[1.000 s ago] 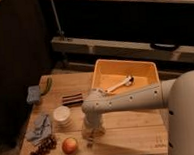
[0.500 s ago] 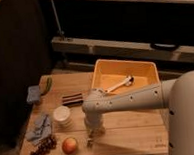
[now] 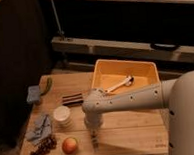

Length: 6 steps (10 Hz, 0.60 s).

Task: Place fork in table surface

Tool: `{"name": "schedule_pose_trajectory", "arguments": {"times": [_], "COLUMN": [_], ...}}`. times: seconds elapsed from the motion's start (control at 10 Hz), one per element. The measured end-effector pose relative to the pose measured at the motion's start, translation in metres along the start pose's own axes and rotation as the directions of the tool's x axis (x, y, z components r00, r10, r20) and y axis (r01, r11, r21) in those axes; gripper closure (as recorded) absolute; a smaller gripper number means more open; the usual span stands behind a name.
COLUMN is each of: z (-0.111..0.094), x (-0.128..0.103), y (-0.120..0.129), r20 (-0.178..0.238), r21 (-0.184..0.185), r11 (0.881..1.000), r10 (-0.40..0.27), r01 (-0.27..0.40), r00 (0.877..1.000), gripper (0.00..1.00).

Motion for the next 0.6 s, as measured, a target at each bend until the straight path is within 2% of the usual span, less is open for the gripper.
{"name": "schedule_pose_trajectory", "arguments": {"times": [0.4,0.5,0.6], "z": [0.0,-0.004,-0.019], "x": [-0.001,-0.001,0.0], "y": [-0.001,-0.001,0.001], "r20": [0.008,0.006,-0.004], "r21": [0.004,0.021,0.057], "r11": [1.0,1.0,0.998], "r10": [-0.008,-0.011,-0.013], "r01": [0.008,0.011,0.013], "r00": [1.0,1.0,1.0], "gripper": [1.0,1.0,1.0]}}
